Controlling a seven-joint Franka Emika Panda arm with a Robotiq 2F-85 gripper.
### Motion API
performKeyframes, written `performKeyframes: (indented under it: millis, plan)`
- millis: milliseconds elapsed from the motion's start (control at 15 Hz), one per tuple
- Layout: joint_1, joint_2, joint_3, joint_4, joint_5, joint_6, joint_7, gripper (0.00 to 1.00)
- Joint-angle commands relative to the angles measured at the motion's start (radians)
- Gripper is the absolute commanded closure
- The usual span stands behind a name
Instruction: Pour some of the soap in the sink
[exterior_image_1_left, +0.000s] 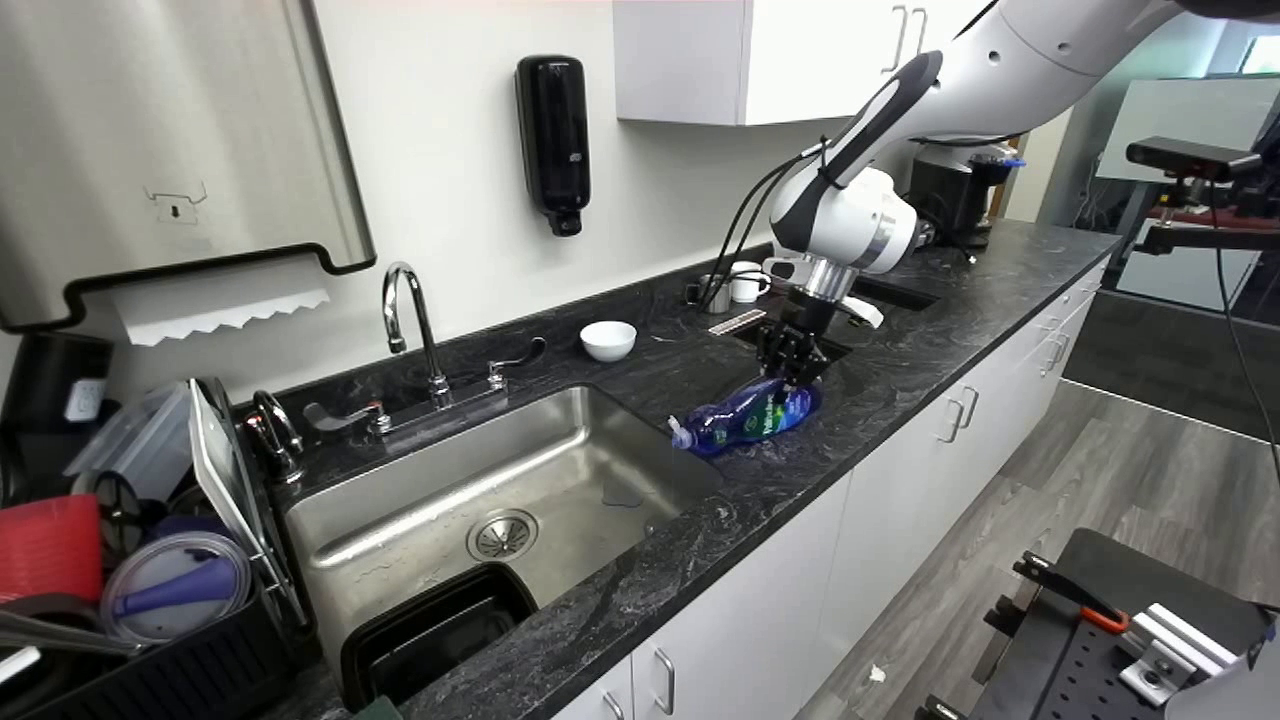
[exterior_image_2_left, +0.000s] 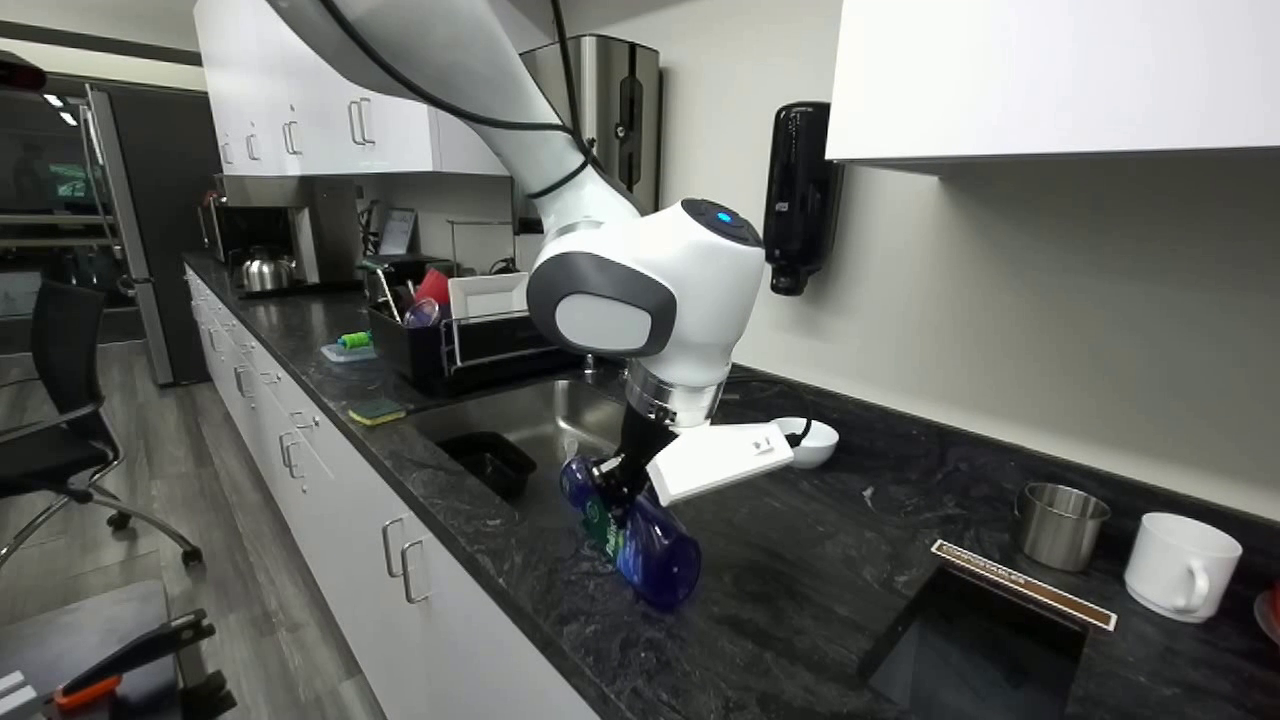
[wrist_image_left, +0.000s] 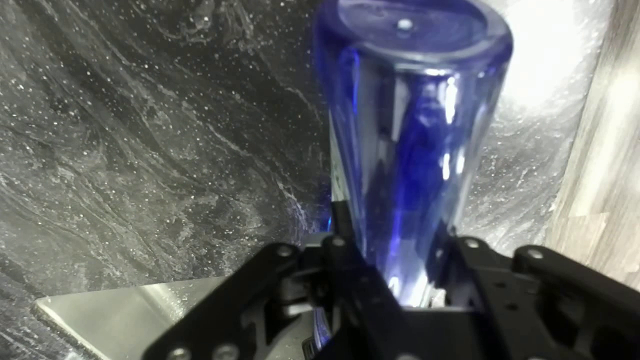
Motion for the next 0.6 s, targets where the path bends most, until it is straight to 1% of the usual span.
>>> performKeyframes:
  millis: [0, 400, 467, 533]
  plan:
    - [-0.023, 0.044, 0.015, 0.001, -0.037, 0.038, -0.025, 0.89]
    - [-0.023, 0.042, 0.017, -0.005, -0.033, 0.036, -0.024, 0.89]
    - [-0.022, 0.041, 0.018, -0.006, -0.033, 0.035, -0.023, 0.76]
    - [-0.022, 0.041, 0.018, -0.007, -0.033, 0.035, -0.023, 0.39]
